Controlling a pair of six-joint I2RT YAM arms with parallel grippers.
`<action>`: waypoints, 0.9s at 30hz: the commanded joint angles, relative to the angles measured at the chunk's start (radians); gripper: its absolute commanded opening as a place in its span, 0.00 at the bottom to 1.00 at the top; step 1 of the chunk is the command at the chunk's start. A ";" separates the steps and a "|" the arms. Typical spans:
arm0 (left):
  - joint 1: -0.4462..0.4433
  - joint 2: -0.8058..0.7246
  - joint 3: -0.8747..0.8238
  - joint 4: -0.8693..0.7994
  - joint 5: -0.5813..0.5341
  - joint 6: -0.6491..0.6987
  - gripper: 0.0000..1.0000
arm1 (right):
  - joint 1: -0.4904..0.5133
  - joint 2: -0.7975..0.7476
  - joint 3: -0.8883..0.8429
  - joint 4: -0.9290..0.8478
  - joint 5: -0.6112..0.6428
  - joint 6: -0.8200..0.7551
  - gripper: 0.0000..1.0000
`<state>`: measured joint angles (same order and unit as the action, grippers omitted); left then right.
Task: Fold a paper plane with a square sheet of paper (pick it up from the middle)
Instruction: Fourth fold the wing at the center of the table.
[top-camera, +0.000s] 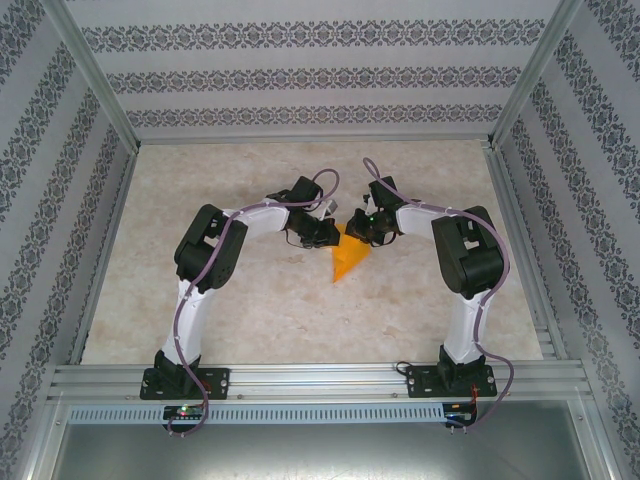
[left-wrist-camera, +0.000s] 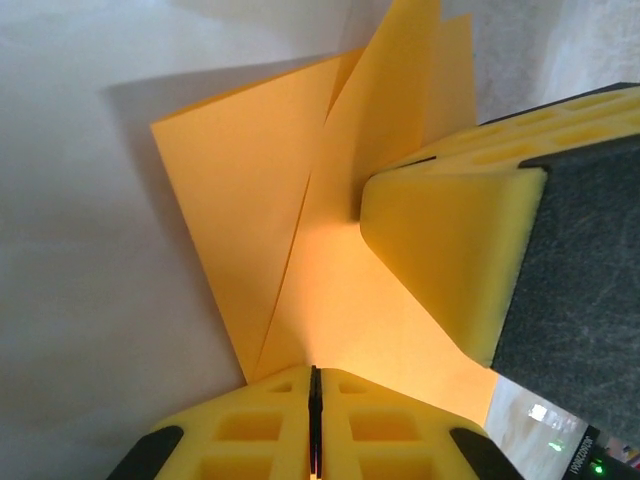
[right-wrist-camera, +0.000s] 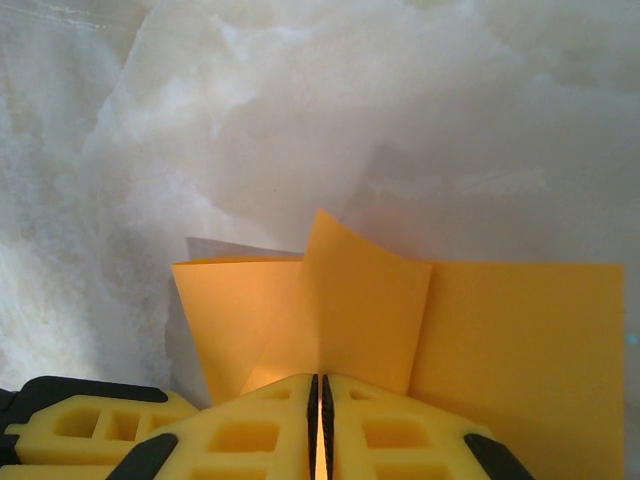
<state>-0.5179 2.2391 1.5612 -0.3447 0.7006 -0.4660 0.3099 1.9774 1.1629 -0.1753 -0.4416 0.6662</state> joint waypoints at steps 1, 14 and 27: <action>-0.021 0.051 0.021 -0.107 -0.057 0.059 0.11 | -0.003 -0.031 -0.019 0.005 0.012 -0.023 0.15; -0.025 0.076 0.011 -0.128 -0.075 0.070 0.10 | 0.025 -0.173 -0.192 0.123 -0.105 0.097 0.14; -0.025 0.087 0.022 -0.148 -0.070 0.088 0.10 | 0.128 -0.232 -0.338 0.169 -0.133 0.177 0.09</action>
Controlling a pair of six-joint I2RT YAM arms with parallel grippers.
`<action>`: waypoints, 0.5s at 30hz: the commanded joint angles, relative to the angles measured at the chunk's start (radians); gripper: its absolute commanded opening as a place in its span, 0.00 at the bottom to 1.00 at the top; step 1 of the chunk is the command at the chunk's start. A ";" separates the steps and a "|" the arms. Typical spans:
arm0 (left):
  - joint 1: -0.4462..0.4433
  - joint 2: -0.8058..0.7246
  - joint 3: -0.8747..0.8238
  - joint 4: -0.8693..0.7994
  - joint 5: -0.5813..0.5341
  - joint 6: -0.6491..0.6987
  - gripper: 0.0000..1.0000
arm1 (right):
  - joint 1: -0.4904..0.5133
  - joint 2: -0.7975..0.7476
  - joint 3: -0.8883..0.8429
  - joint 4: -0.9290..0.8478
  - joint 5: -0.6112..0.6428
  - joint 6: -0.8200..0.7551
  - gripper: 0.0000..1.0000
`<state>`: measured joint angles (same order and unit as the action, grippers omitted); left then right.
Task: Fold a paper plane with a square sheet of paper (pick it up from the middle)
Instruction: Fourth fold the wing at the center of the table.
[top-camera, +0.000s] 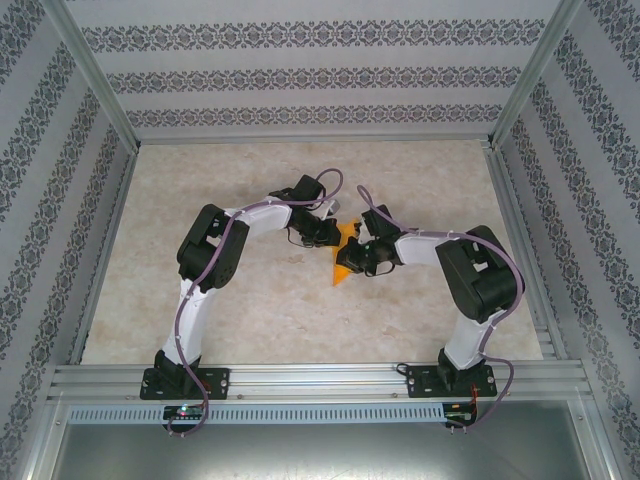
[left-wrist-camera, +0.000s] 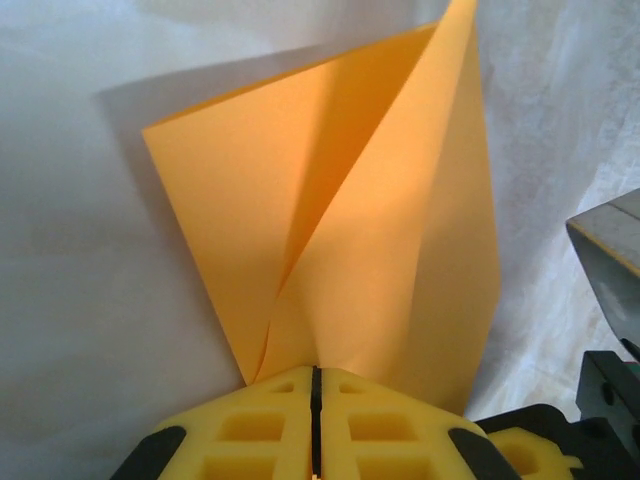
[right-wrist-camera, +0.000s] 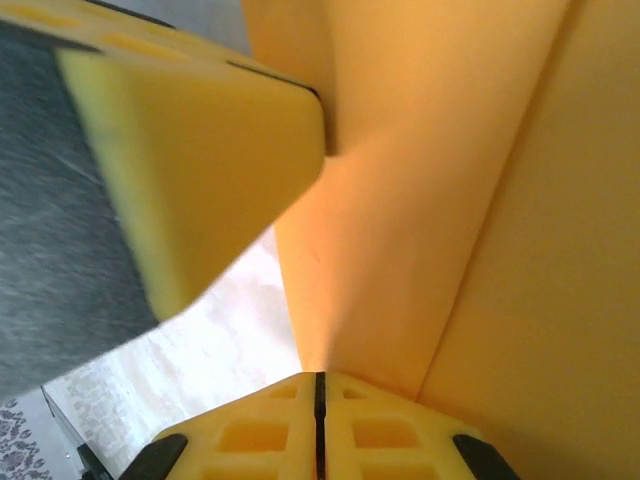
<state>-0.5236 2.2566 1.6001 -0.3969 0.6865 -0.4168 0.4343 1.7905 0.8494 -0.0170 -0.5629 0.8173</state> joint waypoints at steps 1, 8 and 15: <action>-0.019 0.070 -0.018 -0.095 -0.056 0.039 0.10 | 0.002 -0.053 -0.033 0.009 -0.006 0.026 0.09; -0.020 0.074 -0.009 -0.102 -0.054 0.042 0.10 | 0.006 -0.082 -0.061 0.019 -0.005 0.035 0.09; -0.020 0.079 -0.008 -0.105 -0.052 0.043 0.11 | 0.019 -0.064 -0.063 0.040 -0.014 0.045 0.09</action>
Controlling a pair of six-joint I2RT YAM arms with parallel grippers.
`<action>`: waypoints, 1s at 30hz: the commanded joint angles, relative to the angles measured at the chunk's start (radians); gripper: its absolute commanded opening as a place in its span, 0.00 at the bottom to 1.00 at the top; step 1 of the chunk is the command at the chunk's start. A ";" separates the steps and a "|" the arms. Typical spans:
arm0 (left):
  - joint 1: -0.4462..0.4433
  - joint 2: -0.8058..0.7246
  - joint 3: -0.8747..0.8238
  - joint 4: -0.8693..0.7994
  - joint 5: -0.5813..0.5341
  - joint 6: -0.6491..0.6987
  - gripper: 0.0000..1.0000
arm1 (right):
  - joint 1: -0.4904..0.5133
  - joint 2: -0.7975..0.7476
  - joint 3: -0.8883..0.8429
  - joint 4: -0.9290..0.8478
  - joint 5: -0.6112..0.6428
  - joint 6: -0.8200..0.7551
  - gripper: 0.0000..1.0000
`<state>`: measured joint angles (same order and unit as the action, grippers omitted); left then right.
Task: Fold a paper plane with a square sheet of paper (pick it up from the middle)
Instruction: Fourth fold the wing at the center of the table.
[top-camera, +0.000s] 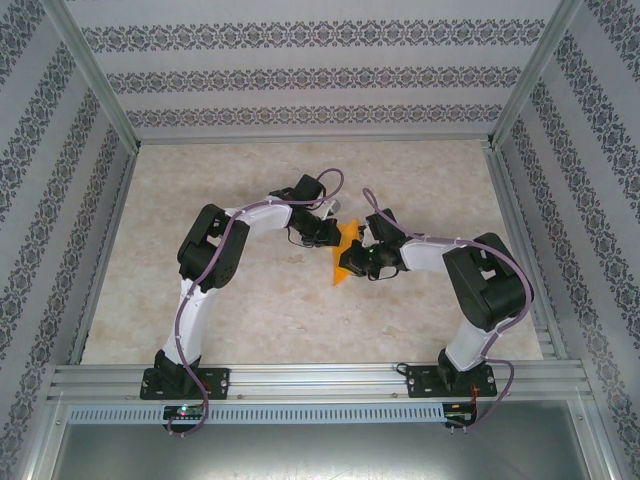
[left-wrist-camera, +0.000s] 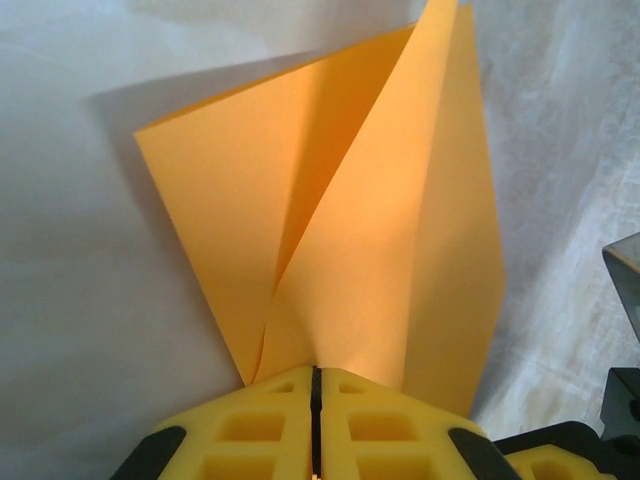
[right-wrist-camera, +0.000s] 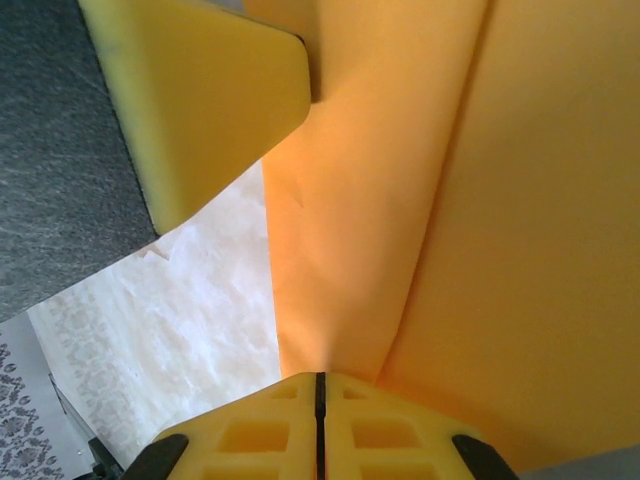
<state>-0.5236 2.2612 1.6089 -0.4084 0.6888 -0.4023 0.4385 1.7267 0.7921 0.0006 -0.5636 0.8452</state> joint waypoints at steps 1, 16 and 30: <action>-0.020 0.074 -0.018 -0.093 -0.054 0.027 0.10 | 0.017 0.004 -0.005 0.030 -0.015 0.021 0.09; -0.019 0.083 -0.023 -0.090 -0.050 0.029 0.10 | 0.029 0.059 0.015 0.079 -0.021 0.039 0.09; -0.019 0.095 -0.026 -0.090 -0.049 0.033 0.10 | 0.043 -0.018 0.022 0.030 -0.004 0.029 0.10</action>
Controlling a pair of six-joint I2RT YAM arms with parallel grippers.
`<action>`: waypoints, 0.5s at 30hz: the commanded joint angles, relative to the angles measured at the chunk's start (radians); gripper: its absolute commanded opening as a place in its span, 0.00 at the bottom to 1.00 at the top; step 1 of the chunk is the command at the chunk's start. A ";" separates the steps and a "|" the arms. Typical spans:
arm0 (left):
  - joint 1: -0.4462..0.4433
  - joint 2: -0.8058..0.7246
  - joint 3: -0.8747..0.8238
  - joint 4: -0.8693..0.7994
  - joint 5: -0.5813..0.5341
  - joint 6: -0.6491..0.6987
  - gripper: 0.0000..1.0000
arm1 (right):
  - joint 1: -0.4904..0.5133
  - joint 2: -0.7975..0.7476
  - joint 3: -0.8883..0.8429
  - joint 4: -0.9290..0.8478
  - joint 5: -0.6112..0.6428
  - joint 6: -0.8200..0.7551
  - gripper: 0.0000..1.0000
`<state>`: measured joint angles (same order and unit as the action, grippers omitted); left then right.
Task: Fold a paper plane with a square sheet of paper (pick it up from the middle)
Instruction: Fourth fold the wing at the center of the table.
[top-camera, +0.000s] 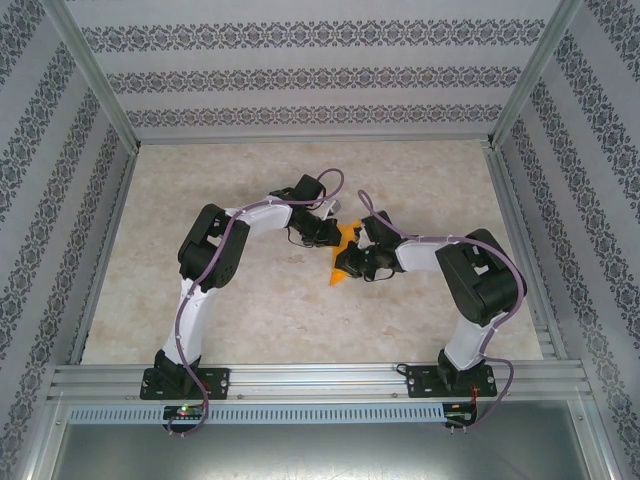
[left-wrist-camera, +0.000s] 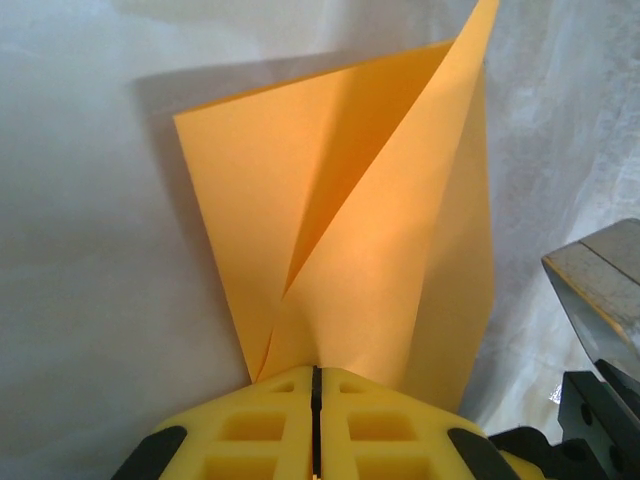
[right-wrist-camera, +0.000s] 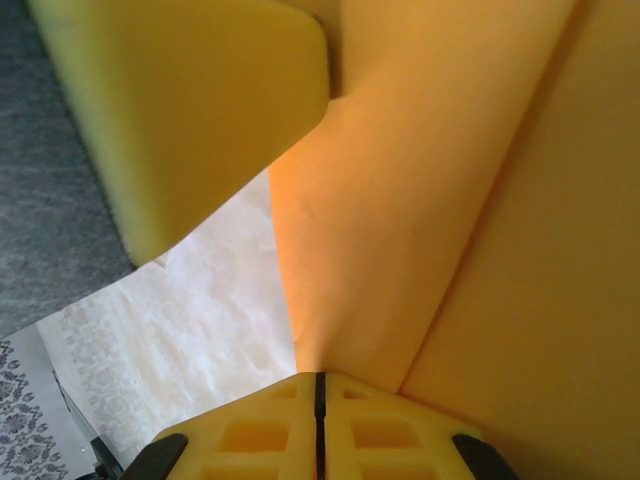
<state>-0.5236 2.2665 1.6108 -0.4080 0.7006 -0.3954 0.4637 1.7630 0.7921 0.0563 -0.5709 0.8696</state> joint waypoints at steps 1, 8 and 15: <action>-0.018 0.090 -0.027 -0.092 -0.062 0.028 0.10 | 0.018 -0.074 0.023 -0.043 0.007 -0.001 0.10; -0.018 0.097 -0.020 -0.093 -0.058 0.027 0.10 | 0.013 -0.126 -0.013 -0.094 0.006 -0.016 0.11; -0.018 0.095 -0.019 -0.101 -0.061 0.033 0.10 | 0.014 -0.082 -0.022 -0.066 -0.001 -0.010 0.10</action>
<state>-0.5236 2.2768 1.6218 -0.4088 0.7189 -0.3943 0.4740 1.6573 0.7803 -0.0048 -0.5667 0.8658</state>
